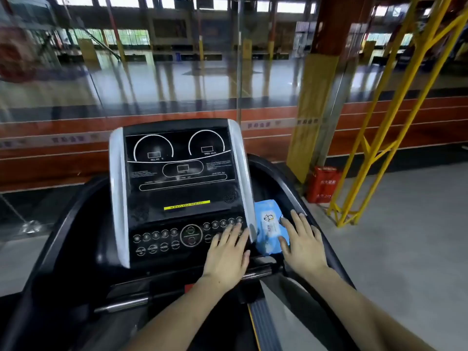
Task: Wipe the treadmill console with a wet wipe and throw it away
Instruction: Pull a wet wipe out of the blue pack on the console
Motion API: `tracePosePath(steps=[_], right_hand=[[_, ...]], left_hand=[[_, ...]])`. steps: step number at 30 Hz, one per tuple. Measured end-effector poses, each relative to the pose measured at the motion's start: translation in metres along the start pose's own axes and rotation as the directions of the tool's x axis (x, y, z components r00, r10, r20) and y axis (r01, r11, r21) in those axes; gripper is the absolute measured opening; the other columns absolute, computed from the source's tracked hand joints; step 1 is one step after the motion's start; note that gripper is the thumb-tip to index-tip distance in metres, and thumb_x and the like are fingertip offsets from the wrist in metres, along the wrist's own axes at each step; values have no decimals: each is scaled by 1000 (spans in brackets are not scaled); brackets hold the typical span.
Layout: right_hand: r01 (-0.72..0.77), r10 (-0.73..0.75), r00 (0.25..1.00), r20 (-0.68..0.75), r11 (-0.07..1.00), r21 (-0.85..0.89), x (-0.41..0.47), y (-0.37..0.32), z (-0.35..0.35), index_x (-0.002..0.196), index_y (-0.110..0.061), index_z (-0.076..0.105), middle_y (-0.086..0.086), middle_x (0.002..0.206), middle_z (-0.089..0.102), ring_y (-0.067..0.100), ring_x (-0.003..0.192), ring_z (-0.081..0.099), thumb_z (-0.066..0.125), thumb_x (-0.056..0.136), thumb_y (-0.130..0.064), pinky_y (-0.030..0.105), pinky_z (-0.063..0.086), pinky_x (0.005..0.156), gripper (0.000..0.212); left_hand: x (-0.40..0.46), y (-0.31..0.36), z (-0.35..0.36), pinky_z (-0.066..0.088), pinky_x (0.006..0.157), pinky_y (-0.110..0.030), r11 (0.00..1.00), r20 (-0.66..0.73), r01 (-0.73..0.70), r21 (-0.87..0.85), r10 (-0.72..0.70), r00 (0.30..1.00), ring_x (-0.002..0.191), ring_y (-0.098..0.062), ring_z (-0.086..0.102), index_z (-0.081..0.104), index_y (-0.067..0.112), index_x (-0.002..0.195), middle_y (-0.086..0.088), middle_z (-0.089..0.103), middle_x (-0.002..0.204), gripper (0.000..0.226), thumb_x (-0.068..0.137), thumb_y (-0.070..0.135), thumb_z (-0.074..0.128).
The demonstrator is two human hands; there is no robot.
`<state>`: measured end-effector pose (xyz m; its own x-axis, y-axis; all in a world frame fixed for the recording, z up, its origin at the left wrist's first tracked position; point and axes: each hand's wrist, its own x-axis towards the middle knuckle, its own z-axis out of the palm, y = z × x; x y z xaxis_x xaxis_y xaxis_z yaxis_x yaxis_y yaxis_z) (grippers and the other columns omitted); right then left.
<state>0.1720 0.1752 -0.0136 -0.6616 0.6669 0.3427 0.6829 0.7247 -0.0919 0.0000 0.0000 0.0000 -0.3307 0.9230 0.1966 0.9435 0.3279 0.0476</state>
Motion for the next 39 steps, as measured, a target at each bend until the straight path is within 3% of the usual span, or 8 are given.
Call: tracePosePath(steps=[4, 9, 14, 18, 21, 24, 27, 39], right_hand=[[26, -26, 1000, -14, 999, 24, 26, 41, 17, 150, -22, 52, 12, 166, 38, 33, 155, 33, 62, 99, -37, 57, 40, 115, 54], [62, -64, 998, 28, 996, 58, 57, 78, 42, 147, -20, 55, 13, 164, 41, 35, 152, 37, 64, 96, -34, 57, 42, 110, 53], [114, -118, 992, 39, 988, 103, 75, 106, 59, 147, -18, 55, 9, 166, 39, 32, 150, 41, 67, 94, -31, 57, 46, 107, 55], [146, -155, 987, 35, 973, 176, 80, 122, 72, 146, -15, 57, 4, 169, 34, 30, 145, 47, 69, 93, -28, 55, 51, 103, 56], [156, -158, 987, -13, 954, 256, 76, 125, 79, 151, -17, 53, -1, 173, 25, 24, 154, 35, 68, 95, -29, 51, 49, 108, 59], [165, -159, 986, -43, 940, 299, 72, 125, 85, 156, -18, 47, -5, 175, 17, 18, 161, 17, 64, 99, -30, 47, 46, 114, 61], [153, -147, 988, -43, 935, 320, 74, 127, 87, 156, -20, 46, -8, 175, 15, 13, 161, 12, 62, 99, -29, 48, 46, 114, 60], [170, -148, 985, -87, 914, 367, 73, 133, 92, 155, -23, 49, -11, 174, 18, 12, 160, 16, 61, 98, -25, 48, 44, 114, 58]], left_hand=[[36, 29, 24, 37, 119, -46, 997, 53, -74, 30, 73, 996, 149, -27, 40, 40, 19, 156, -7, 45, 160, 56, 104, 40, 33], [82, 51, 60, 43, 116, -43, 985, 109, -152, 79, 143, 984, 141, -30, 52, 54, 14, 148, -13, 57, 151, 62, 91, 27, 73], [118, 67, 77, 14, 128, -43, 972, 178, -183, 145, 156, 972, 158, -34, 20, 22, 13, 163, -19, 18, 171, 73, 100, 10, 59], [142, 66, 91, 11, 128, -41, 965, 308, -180, 190, 116, 944, 161, -32, 1, 9, 13, 164, -15, -2, 174, 83, 101, 10, 63], [155, 63, 99, 12, 128, -45, 930, 392, -243, 276, 122, 912, 160, -35, -5, 5, 16, 164, -12, -8, 174, 85, 103, 22, 63], [165, 65, 98, 18, 126, -48, 891, 412, -283, 355, 122, 903, 160, -33, -3, 1, 17, 165, -7, -10, 175, 77, 108, 33, 50], [173, 63, 93, 22, 125, -50, 879, 384, -280, 386, 123, 915, 160, -32, 1, 0, 17, 165, -7, -7, 175, 74, 110, 38, 45], [177, 56, 82, 19, 124, -46, 896, 282, -289, 336, 197, 939, 152, -31, 31, 28, 18, 159, -11, 20, 172, 71, 101, 50, 56]])
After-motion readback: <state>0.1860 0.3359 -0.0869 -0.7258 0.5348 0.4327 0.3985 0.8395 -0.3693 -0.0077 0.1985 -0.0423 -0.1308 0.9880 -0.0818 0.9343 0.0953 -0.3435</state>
